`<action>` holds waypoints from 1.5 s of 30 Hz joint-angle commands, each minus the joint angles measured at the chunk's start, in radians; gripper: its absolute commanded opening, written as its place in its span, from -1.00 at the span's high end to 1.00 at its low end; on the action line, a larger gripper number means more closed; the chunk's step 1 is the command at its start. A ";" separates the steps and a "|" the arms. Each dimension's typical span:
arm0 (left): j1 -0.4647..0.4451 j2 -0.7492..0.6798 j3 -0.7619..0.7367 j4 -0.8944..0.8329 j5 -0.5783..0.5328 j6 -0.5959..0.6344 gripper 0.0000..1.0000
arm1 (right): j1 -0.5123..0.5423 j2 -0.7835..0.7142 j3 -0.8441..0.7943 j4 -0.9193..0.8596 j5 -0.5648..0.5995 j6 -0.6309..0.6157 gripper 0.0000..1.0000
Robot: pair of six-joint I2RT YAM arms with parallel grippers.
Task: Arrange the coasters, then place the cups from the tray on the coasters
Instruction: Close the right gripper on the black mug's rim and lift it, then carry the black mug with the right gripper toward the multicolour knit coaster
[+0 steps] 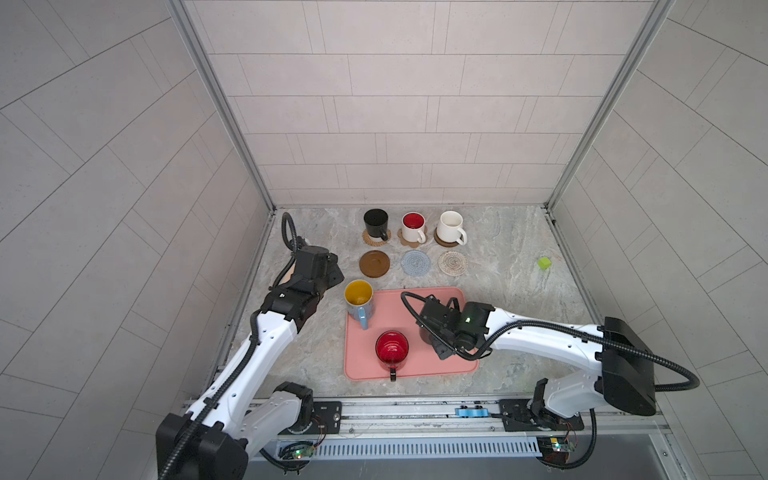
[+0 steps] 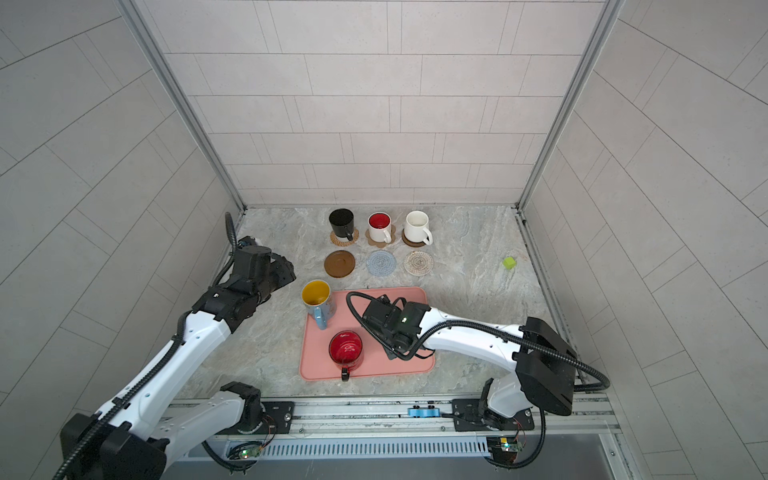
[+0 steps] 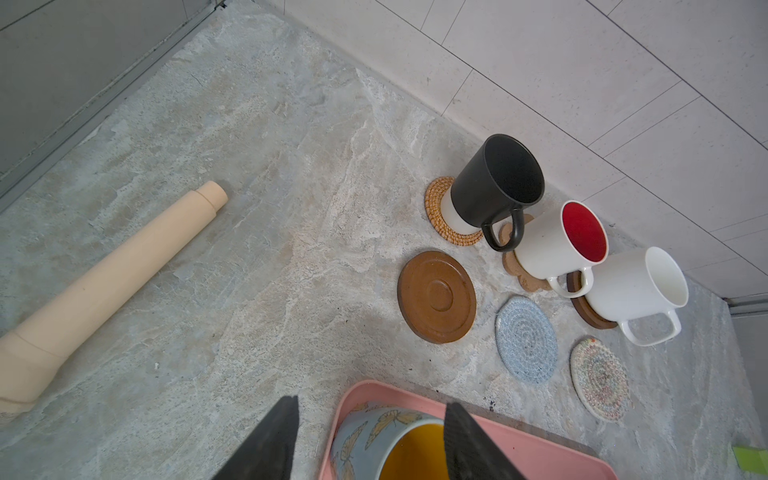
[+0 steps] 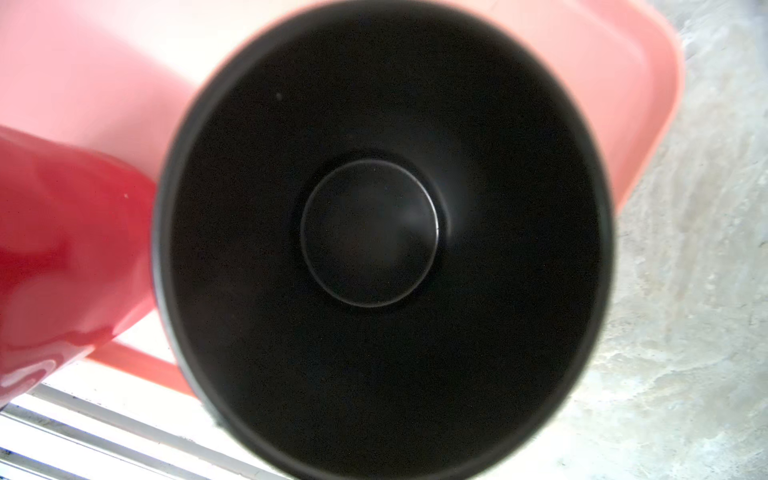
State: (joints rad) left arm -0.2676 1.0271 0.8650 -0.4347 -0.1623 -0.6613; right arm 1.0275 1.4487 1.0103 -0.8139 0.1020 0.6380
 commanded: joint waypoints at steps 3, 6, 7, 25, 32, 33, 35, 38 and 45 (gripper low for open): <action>0.011 -0.025 -0.014 -0.027 -0.025 -0.005 -0.25 | -0.042 -0.056 0.059 0.016 0.043 -0.061 0.85; 0.012 -0.030 -0.014 -0.029 -0.025 -0.004 -0.25 | -0.075 -0.061 0.076 0.016 0.038 -0.093 0.85; 0.013 -0.032 -0.015 -0.031 -0.025 -0.003 -0.25 | -0.085 -0.063 0.083 0.017 0.036 -0.103 0.85; 0.019 -0.073 -0.009 -0.062 -0.021 -0.001 -0.25 | -0.426 -0.049 0.194 0.013 -0.085 -0.352 0.86; 0.023 -0.092 -0.004 -0.077 -0.020 -0.001 -0.25 | -0.545 0.010 0.267 0.007 -0.140 -0.438 0.88; 0.024 -0.093 -0.005 -0.079 -0.019 -0.001 -0.25 | -0.558 0.019 0.277 0.007 -0.144 -0.448 0.88; 0.023 -0.099 -0.006 -0.082 -0.016 -0.001 -0.25 | -0.587 0.041 0.300 0.010 -0.160 -0.466 0.88; 0.022 -0.105 -0.007 -0.088 -0.014 -0.001 -0.26 | -0.622 0.076 0.335 0.015 -0.181 -0.492 0.88; 0.025 -0.120 -0.011 -0.096 -0.014 -0.002 -0.26 | -0.684 0.184 0.437 0.006 -0.211 -0.552 0.88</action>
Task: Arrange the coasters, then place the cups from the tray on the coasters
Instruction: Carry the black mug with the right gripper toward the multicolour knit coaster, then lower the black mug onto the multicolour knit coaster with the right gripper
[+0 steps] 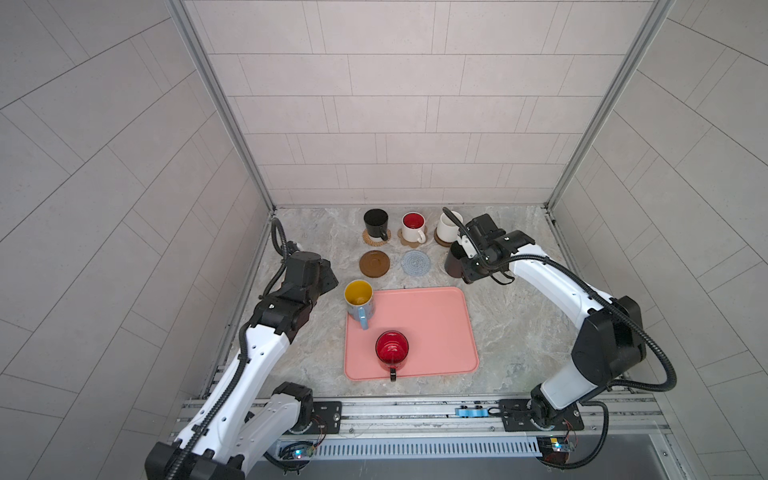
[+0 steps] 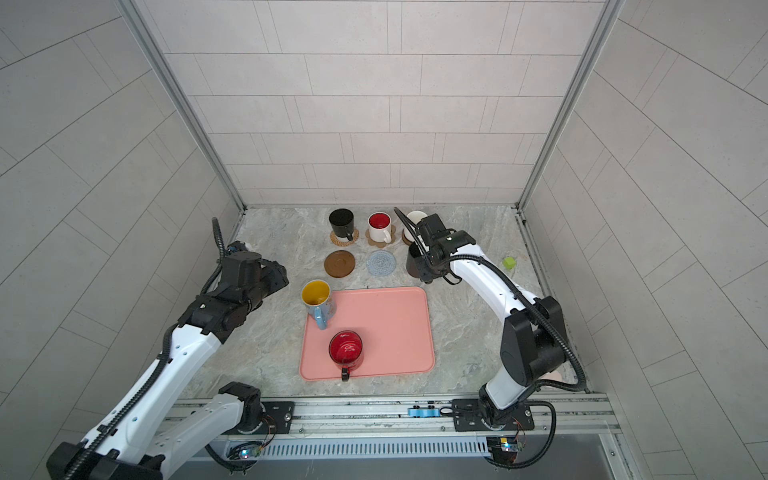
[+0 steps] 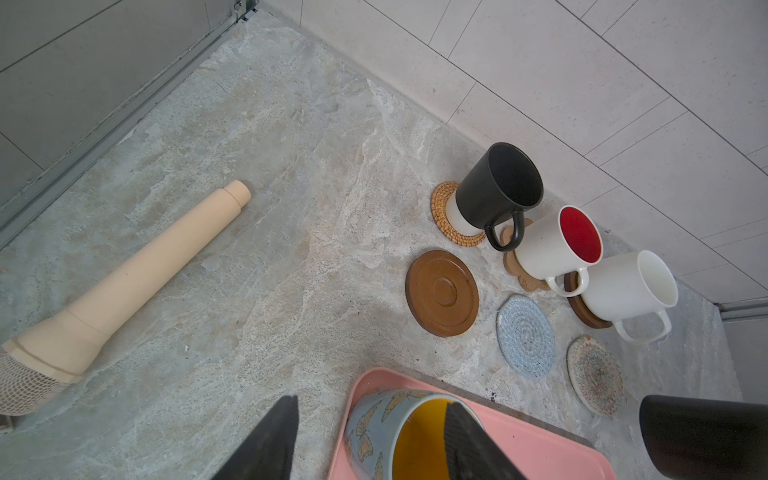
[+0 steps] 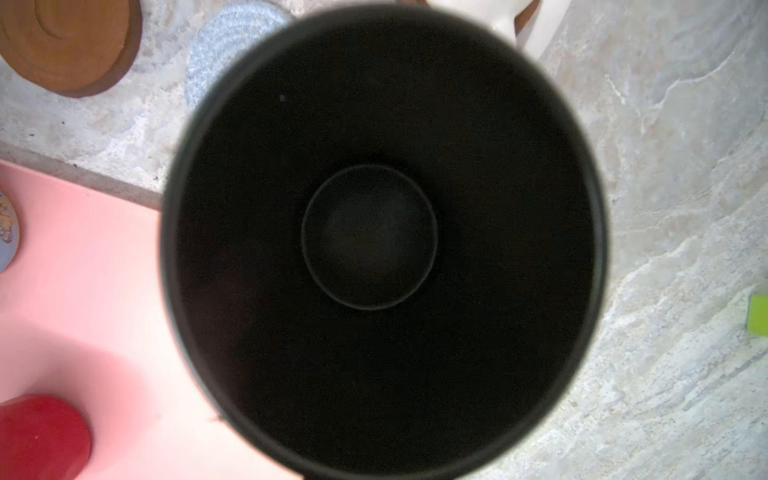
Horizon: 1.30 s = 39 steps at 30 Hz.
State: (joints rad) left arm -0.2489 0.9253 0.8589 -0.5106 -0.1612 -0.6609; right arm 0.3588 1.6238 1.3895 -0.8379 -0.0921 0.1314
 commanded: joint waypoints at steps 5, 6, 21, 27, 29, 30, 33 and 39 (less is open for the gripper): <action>0.006 -0.033 -0.010 -0.029 -0.015 -0.005 -0.25 | -0.043 0.085 0.130 0.027 -0.036 -0.085 0.89; 0.007 -0.037 -0.011 -0.032 -0.017 -0.005 -0.25 | -0.045 0.099 0.140 0.029 -0.036 -0.090 0.89; 0.011 -0.076 -0.027 -0.051 -0.024 -0.006 -0.26 | -0.070 0.219 0.213 0.057 -0.044 -0.134 0.89; 0.010 -0.084 -0.029 -0.055 -0.026 -0.011 -0.26 | -0.080 0.256 0.242 0.054 -0.044 -0.148 0.89; 0.011 -0.086 -0.029 -0.058 -0.026 -0.009 -0.26 | -0.083 0.267 0.251 0.054 -0.045 -0.153 0.88; 0.012 -0.085 -0.030 -0.058 -0.027 -0.009 -0.26 | -0.083 0.272 0.254 0.053 -0.044 -0.154 0.89; 0.012 -0.085 -0.030 -0.060 -0.027 -0.008 -0.26 | -0.086 0.286 0.263 0.050 -0.044 -0.159 0.89; 0.013 -0.089 -0.031 -0.064 -0.033 -0.008 -0.27 | -0.090 0.296 0.255 0.055 -0.039 -0.170 0.89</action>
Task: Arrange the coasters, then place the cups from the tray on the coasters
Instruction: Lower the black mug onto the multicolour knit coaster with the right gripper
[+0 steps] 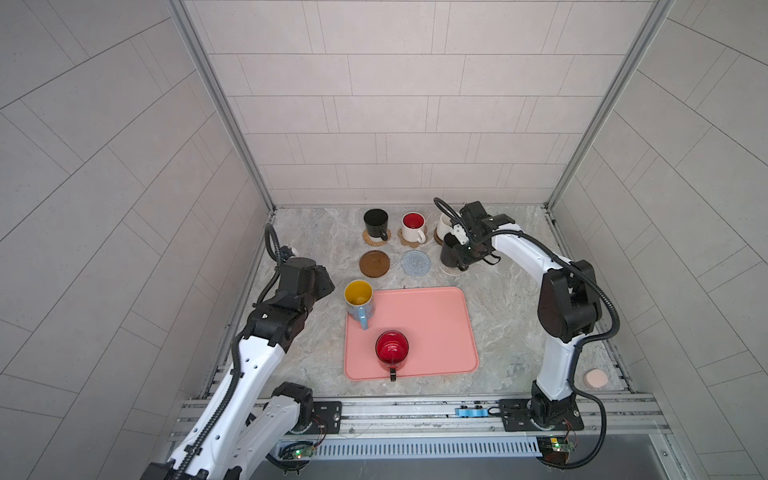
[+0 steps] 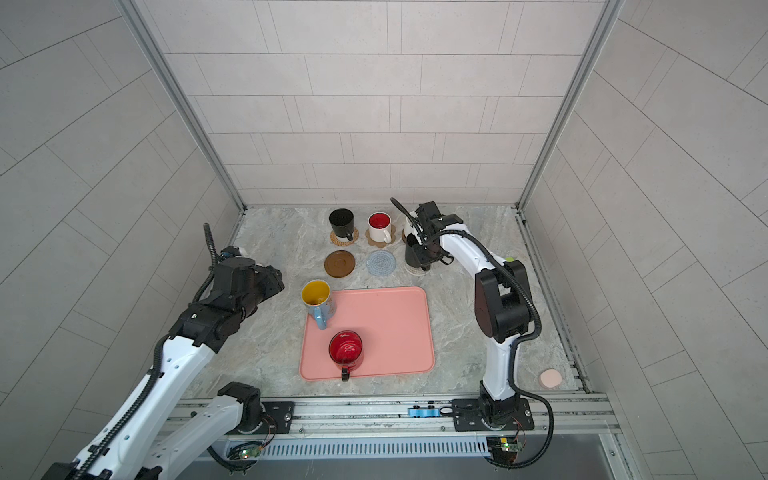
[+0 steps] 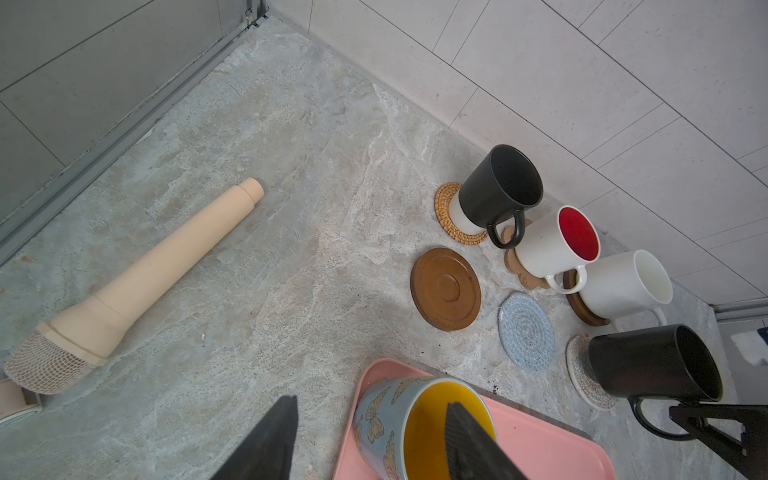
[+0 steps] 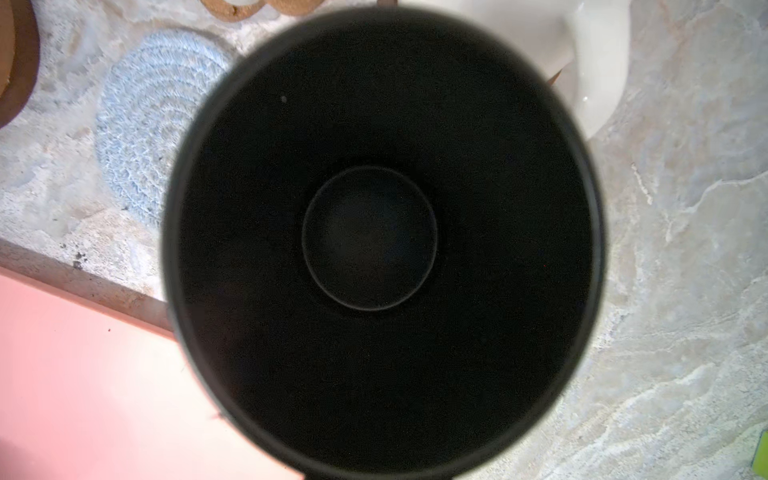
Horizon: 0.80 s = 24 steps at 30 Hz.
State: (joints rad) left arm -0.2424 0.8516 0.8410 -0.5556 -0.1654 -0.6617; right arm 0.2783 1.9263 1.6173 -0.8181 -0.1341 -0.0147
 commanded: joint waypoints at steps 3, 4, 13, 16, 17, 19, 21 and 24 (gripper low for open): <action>0.006 -0.011 -0.013 -0.018 -0.029 -0.007 -0.26 | -0.014 -0.006 0.024 0.037 0.004 -0.028 0.89; 0.007 -0.011 -0.012 -0.017 -0.029 -0.007 -0.26 | -0.015 -0.005 0.023 0.036 0.004 -0.030 0.89; 0.008 0.000 -0.009 -0.009 -0.026 -0.009 -0.27 | -0.022 0.006 0.012 0.041 0.000 -0.037 0.89; 0.007 0.004 -0.008 -0.009 -0.025 -0.009 -0.27 | -0.022 0.013 0.009 0.045 -0.003 -0.035 0.90; 0.007 0.004 -0.008 -0.008 -0.025 -0.010 -0.26 | -0.022 0.014 0.006 0.046 -0.002 -0.036 0.90; 0.008 0.007 -0.008 -0.007 -0.024 -0.009 -0.26 | -0.022 0.014 0.002 0.048 -0.002 -0.036 0.90; 0.008 0.007 -0.007 -0.007 -0.023 -0.009 -0.26 | -0.022 0.013 -0.006 0.052 0.003 -0.037 0.90; 0.006 0.008 -0.006 -0.007 -0.022 -0.010 -0.26 | -0.022 0.017 -0.014 0.054 0.011 -0.040 0.90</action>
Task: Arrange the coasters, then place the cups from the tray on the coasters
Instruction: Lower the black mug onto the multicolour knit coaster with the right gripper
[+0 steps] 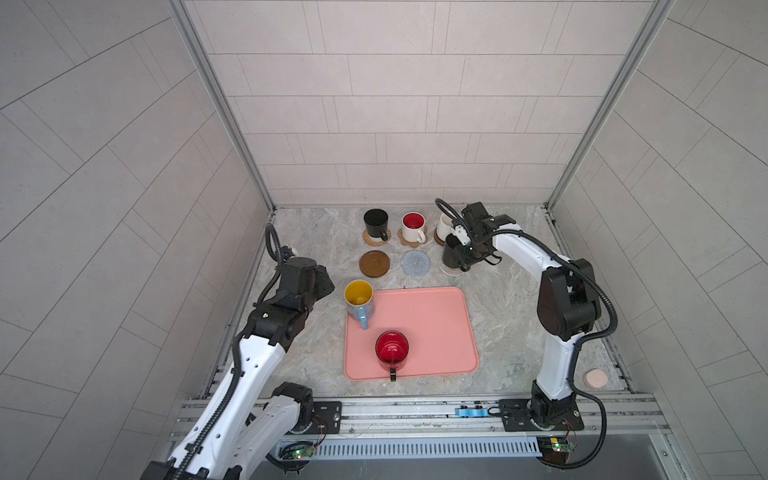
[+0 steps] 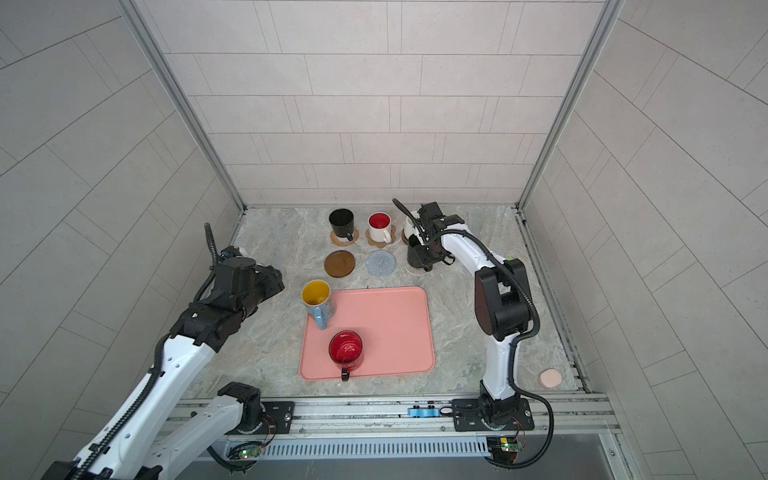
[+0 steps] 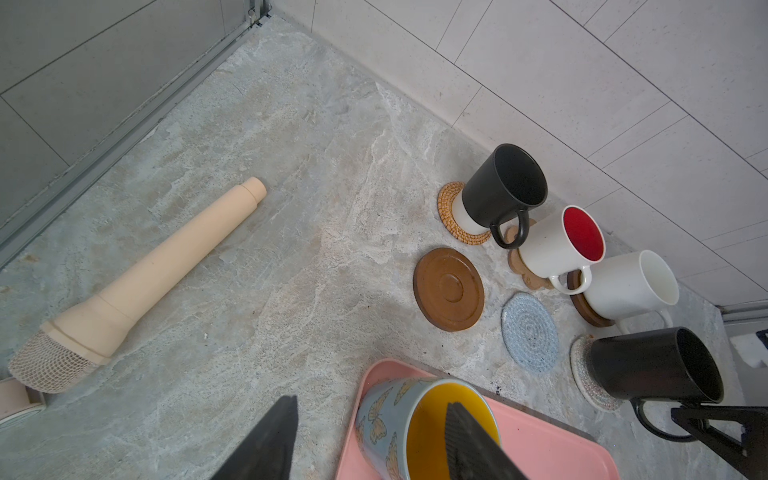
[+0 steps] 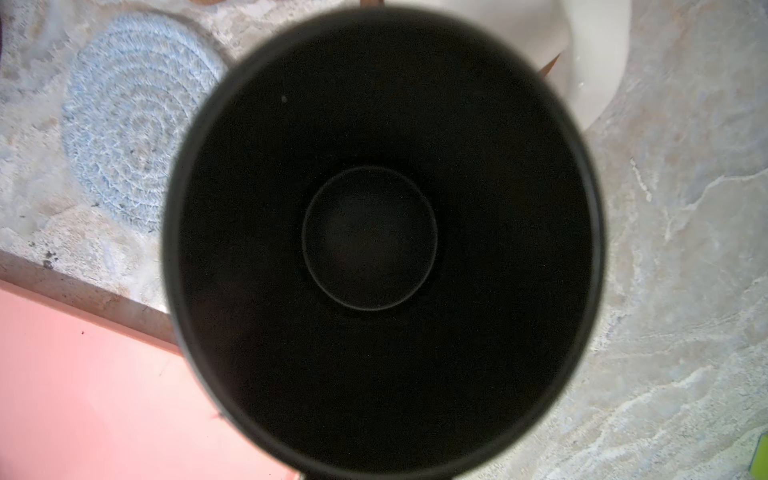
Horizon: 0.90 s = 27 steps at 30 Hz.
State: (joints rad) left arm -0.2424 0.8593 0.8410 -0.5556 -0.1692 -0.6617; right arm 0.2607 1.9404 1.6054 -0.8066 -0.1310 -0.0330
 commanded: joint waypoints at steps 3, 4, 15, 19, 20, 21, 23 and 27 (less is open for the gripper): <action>0.006 0.001 -0.002 -0.009 -0.016 -0.009 -0.27 | -0.004 0.006 -0.010 0.045 0.007 -0.021 0.90; 0.008 -0.001 -0.001 -0.010 -0.016 -0.009 -0.27 | -0.005 0.006 -0.013 0.049 0.006 -0.020 0.90; 0.007 -0.021 -0.010 -0.020 -0.022 -0.009 -0.26 | -0.004 0.009 -0.043 0.050 0.013 -0.025 0.79; 0.008 -0.034 -0.016 -0.024 -0.026 -0.013 -0.26 | -0.001 0.005 -0.053 0.051 0.009 -0.026 0.66; 0.007 -0.036 -0.016 -0.026 -0.026 -0.011 -0.26 | 0.000 0.003 -0.055 0.053 0.008 -0.025 0.64; 0.007 -0.040 -0.017 -0.029 -0.029 -0.012 -0.26 | 0.002 0.001 -0.058 0.053 0.008 -0.024 0.60; 0.007 -0.043 -0.017 -0.032 -0.032 -0.010 -0.26 | 0.004 -0.003 -0.061 0.055 0.007 -0.022 0.55; 0.008 -0.052 -0.017 -0.036 -0.034 -0.009 -0.26 | 0.011 -0.010 -0.070 0.058 0.006 -0.025 0.50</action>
State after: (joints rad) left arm -0.2424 0.8223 0.8368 -0.5713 -0.1795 -0.6617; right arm 0.2638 1.9526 1.5448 -0.7540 -0.1284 -0.0456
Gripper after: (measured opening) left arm 0.631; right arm 0.251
